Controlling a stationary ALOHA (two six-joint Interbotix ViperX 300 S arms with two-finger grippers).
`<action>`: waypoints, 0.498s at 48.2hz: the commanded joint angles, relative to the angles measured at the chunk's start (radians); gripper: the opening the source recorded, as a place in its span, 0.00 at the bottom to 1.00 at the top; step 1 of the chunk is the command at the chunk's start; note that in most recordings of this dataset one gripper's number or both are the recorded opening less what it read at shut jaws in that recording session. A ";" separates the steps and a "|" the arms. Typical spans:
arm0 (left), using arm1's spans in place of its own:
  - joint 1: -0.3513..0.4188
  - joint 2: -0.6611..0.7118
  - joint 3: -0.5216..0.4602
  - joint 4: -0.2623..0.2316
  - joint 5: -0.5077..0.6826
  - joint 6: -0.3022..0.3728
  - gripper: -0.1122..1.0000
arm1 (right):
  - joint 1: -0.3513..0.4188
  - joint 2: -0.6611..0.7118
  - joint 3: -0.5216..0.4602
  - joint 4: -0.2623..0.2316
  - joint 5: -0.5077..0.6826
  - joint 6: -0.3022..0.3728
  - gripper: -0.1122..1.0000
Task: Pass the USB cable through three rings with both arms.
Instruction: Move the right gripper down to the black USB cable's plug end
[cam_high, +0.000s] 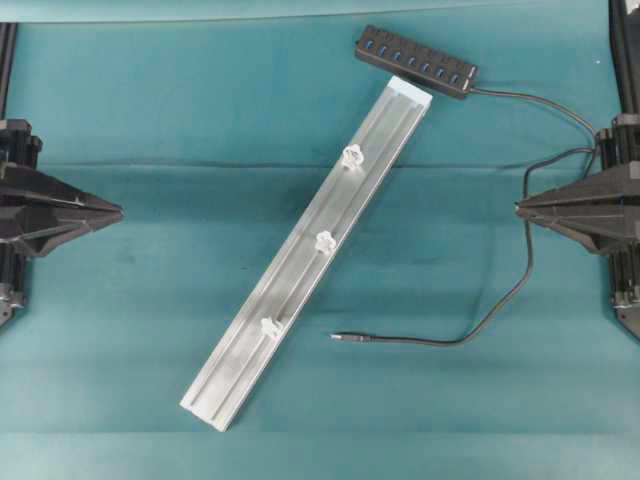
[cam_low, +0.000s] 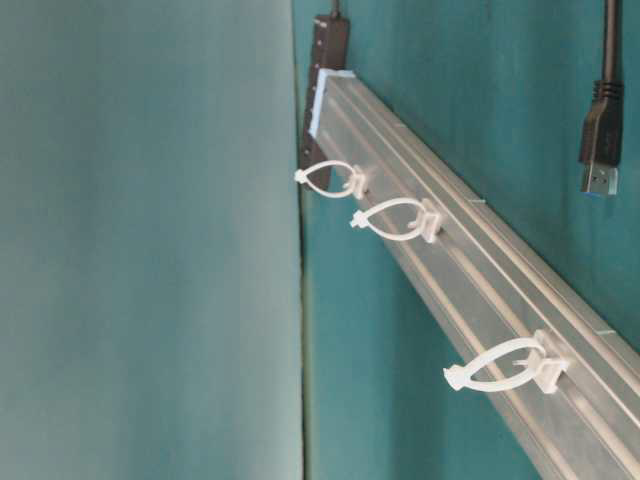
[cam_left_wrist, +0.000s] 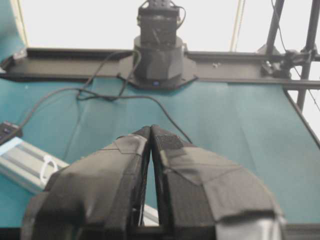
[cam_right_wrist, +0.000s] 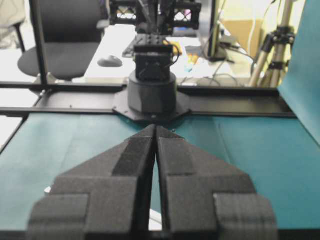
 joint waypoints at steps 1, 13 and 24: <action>-0.005 0.003 -0.040 0.014 0.011 -0.025 0.23 | -0.006 0.018 -0.003 0.005 0.003 0.020 0.18; -0.014 0.017 -0.112 0.015 0.097 -0.025 0.09 | -0.009 0.150 -0.109 0.127 0.236 0.063 0.10; -0.020 0.051 -0.163 0.015 0.152 -0.025 0.09 | -0.005 0.270 -0.196 0.127 0.330 0.150 0.10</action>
